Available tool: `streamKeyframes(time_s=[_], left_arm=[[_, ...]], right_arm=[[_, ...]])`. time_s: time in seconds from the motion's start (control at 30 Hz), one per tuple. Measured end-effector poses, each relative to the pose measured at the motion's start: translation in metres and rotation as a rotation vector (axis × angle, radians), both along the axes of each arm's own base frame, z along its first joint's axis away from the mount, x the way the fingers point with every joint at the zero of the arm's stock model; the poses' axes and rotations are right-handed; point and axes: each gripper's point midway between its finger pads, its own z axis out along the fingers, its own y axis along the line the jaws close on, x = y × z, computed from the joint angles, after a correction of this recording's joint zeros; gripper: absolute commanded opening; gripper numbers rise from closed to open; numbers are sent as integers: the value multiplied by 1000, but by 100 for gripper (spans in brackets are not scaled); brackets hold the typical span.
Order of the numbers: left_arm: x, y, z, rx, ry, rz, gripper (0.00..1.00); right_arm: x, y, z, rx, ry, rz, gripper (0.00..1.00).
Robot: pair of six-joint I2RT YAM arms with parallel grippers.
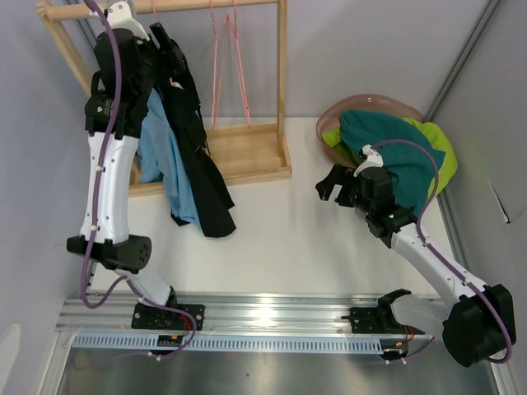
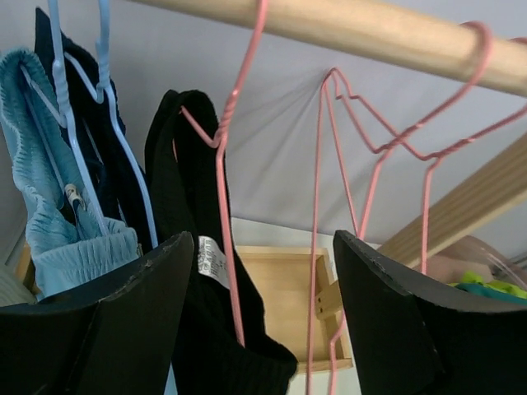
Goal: Remove the shorts from the hanger
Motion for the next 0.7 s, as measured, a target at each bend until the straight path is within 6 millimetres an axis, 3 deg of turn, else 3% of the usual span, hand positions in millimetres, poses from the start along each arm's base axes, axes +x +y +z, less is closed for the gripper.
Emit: streamKeyframes(time_s=[0.2, 0.4, 0.6, 0.7], left_arm=[[31, 4, -32, 10, 73, 13, 70], [41, 0, -47, 12, 110, -5, 58], [45, 0, -51, 10, 123, -3, 3], [48, -1, -51, 5, 126, -4, 0]], right_arm=[[-4, -6, -6, -16, 12, -20, 99], [-4, -8, -9, -22, 17, -29, 99], [-5, -8, -11, -25, 21, -31, 99], [-6, -9, -15, -28, 28, -31, 99]])
